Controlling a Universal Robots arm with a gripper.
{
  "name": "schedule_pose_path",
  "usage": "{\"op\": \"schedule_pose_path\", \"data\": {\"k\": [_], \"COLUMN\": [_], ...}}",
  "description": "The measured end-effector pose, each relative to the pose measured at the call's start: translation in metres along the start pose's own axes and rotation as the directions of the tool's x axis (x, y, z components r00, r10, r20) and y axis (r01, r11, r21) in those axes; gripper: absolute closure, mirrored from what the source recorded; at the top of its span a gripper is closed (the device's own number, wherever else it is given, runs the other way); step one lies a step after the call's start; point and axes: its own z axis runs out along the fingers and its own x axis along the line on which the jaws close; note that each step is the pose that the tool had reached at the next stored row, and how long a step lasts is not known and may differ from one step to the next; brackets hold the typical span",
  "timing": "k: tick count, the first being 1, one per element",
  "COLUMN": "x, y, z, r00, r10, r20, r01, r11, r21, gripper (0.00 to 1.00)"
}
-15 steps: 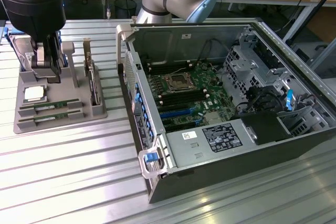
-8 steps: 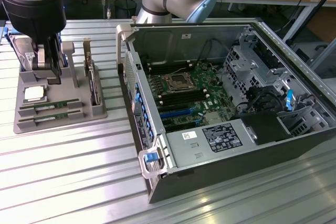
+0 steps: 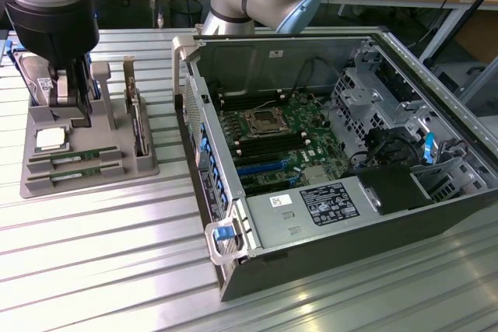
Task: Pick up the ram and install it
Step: 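Pick up the ram and move it above insertion slot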
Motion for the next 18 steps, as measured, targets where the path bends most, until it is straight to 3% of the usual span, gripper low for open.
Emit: {"op": "schedule_pose_path", "data": {"k": [18], "x": [0.0002], "y": [-0.0003], "z": [0.0081], "r00": [1.0000], "r10": [0.000], "r20": [0.0000], "r01": [0.000], "r11": [1.0000], "r21": [0.0001], "gripper": [0.70]}}
